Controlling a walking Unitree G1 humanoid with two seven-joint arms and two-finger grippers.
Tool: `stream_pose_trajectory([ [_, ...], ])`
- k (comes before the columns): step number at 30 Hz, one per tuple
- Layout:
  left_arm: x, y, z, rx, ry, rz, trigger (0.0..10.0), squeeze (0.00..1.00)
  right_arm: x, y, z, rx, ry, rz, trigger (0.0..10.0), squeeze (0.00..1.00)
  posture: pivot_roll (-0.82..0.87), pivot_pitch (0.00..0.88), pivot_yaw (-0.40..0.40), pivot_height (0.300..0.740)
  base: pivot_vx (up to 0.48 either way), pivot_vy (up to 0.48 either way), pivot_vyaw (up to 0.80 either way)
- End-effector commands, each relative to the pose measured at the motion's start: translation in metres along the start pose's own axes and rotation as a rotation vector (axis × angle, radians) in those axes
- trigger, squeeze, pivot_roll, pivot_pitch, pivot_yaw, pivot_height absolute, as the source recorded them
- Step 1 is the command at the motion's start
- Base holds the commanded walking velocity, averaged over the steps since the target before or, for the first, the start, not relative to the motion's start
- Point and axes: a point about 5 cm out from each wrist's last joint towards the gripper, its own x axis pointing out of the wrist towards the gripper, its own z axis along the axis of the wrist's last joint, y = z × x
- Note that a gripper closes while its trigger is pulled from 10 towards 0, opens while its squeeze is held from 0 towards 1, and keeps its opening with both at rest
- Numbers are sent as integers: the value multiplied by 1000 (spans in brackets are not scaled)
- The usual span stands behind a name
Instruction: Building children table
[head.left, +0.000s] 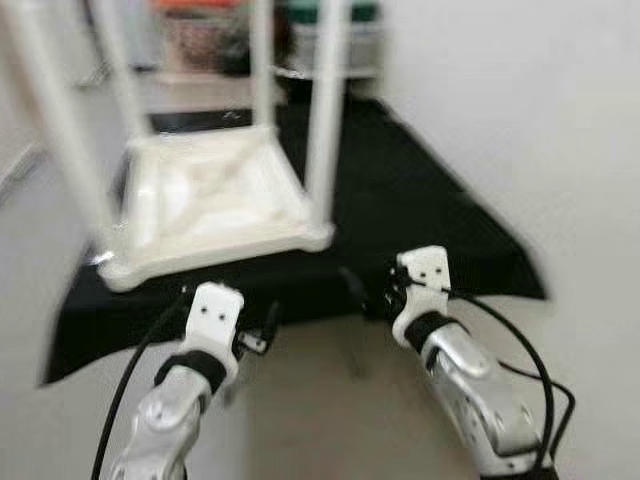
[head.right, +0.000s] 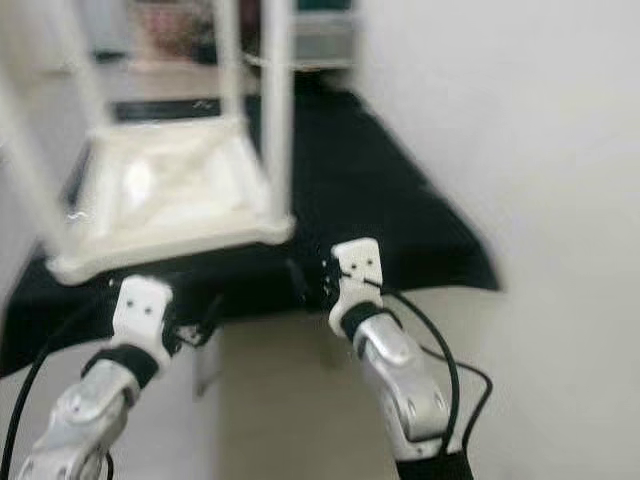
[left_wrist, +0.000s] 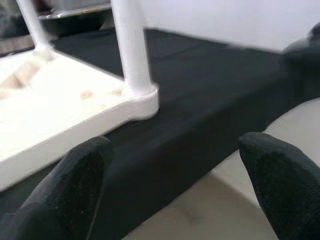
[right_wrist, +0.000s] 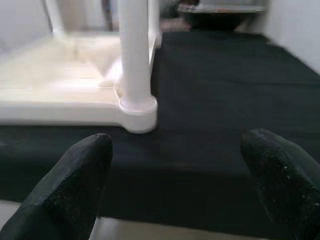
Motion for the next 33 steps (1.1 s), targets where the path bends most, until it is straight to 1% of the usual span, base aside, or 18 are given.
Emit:
stream_pose_trajectory([
  [1, -6, 9, -11, 6, 36, 35, 10000, 0, 2, 20, -1, 30, -13, 91, 10000, 0, -17, 40, -28, 740, 435, 0, 800],
  [2, -6, 9, -11, 6, 36, 35, 10000, 0, 2, 20, -1, 30, -13, 91, 10000, 0, -17, 40, -28, 740, 435, 0, 800],
  [5, -5, 7, -13, 3, 36, 27, 10000, 0, 1, 21, -9, 49, 19, 92, 10000, 0, -23, 39, -26, 740, 431, 0, 0],
  [14, -3, 3, -16, -7, 36, 8, 10000, 0, -1, 24, -12, 24, 42, 117, 10000, 0, -27, 42, -19, 740, 430, 0, 0],
  [16, -2, 2, -16, -15, 32, 11, 10000, 0, -1, 24, -11, 2, 40, 143, 10000, 0, -27, 46, -19, 740, 394, 0, 0],
  [17, -1, 4, -18, -18, 46, 37, 10000, 0, -2, 26, -7, -5, 25, 185, 10000, 0, -27, 48, -18, 740, 0, 0, 0],
  [18, -1, 4, -18, -18, 46, 37, 10000, 0, -2, 26, -7, -5, 25, 185, 10000, 0, -27, 48, -18, 740, 0, 0, 0],
  [19, 0, 4, -18, -20, 48, 46, 10000, 0, -3, 28, -5, 1, 15, 211, 10000, 0, -26, 51, -18, 740, 0, 0, 0],
  [21, 1, 5, -19, -23, 51, 52, 10000, 0, -7, 32, -1, 0, -5, 294, 10000, 0, -27, 55, -17, 740, 0, 0, 0],
  [23, 3, 5, -18, -22, 49, 54, 10000, 0, -12, 37, 4, -20, -22, 382, 10000, 0, -29, 58, -14, 740, 0, 0, 0],
  [24, 4, 5, -17, -22, 46, 54, 10000, 0, -14, 36, 6, -25, -23, 399, 10000, 0, -29, 58, -14, 740, 0, 0, 0],
  [26, 4, 5, -16, -23, 44, 54, 10000, 0, -15, 35, 7, -28, -22, 405, 10000, 0, -30, 59, -14, 740, 0, 0, 0],
  [27, 5, 5, -16, -22, 41, 55, 10000, 0, -17, 30, 8, -41, -17, 411, 10000, 0, -31, 63, -10, 740, 0, 0, 0],
  [29, 5, 5, -15, -21, 39, 56, 10000, 0, -18, 27, 9, -57, -11, 410, 10000, 0, -31, 63, -10, 740, 0, 0, 0],
  [33, 5, 6, -14, -20, 36, 62, 10000, 0, -18, 26, 10, -67, -7, 410, 10000, 0, -30, 68, -12, 740, 0, 0, 0],
])
